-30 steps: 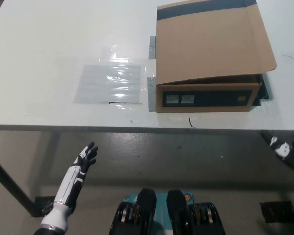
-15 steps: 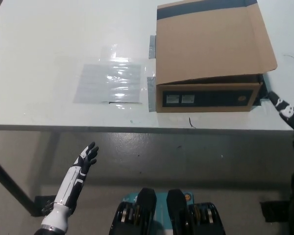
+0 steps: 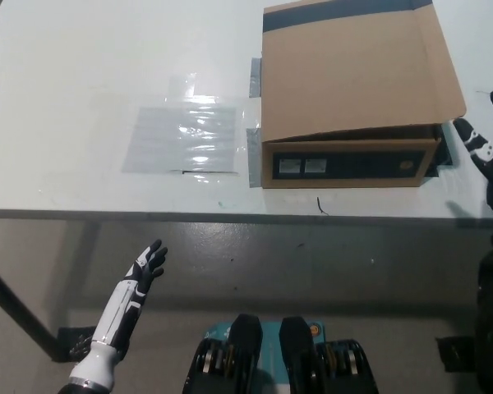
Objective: A small storage box is placed at the center of the table and the robot uses its right hand to slide under its lid and push it upwards to open it
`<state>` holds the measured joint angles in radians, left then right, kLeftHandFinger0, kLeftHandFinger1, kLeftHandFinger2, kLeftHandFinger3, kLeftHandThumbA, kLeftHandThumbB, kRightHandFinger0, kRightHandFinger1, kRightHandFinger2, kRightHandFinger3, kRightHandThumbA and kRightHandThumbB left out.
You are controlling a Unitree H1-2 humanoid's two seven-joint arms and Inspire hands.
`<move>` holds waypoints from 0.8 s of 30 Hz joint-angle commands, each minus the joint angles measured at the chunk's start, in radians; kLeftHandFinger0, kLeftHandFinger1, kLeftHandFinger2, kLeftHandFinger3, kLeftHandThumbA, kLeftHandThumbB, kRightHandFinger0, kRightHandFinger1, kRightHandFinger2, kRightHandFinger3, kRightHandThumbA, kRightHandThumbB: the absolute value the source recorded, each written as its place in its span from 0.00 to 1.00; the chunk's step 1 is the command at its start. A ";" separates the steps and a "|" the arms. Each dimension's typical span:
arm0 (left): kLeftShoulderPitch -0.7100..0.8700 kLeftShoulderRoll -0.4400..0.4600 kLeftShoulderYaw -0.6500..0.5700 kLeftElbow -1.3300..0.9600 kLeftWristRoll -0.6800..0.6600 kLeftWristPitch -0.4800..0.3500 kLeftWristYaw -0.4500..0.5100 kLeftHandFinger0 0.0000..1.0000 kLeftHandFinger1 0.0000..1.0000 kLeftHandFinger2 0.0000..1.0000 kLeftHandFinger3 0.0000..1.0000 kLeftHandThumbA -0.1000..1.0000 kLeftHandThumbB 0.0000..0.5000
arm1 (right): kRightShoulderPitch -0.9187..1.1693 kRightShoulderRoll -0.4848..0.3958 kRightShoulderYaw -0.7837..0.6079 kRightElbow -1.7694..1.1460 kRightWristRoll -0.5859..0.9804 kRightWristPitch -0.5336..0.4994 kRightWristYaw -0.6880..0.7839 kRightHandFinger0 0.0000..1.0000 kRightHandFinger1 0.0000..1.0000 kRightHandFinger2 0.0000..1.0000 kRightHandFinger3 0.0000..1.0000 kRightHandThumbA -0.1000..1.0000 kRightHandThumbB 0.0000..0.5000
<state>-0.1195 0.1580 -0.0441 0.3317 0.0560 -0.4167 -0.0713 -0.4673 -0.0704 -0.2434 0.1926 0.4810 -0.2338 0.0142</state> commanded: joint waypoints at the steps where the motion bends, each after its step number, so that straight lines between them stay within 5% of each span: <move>1: -0.011 0.010 0.005 -0.025 -0.003 -0.030 -0.006 1.00 1.00 1.00 1.00 1.00 1.00 | -0.066 0.011 -0.015 0.017 0.067 0.019 0.030 1.00 1.00 1.00 1.00 1.00 0.50; 24: -0.015 0.011 0.007 -0.020 0.000 -0.032 -0.006 1.00 1.00 1.00 1.00 1.00 1.00 | -0.100 0.083 -0.091 0.032 0.312 0.168 0.062 1.00 1.00 1.00 1.00 1.00 0.51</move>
<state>-0.1196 0.1580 -0.0434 0.3313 0.0593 -0.4169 -0.0737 -0.5132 0.0027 -0.3292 0.2484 0.7431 -0.0961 0.0418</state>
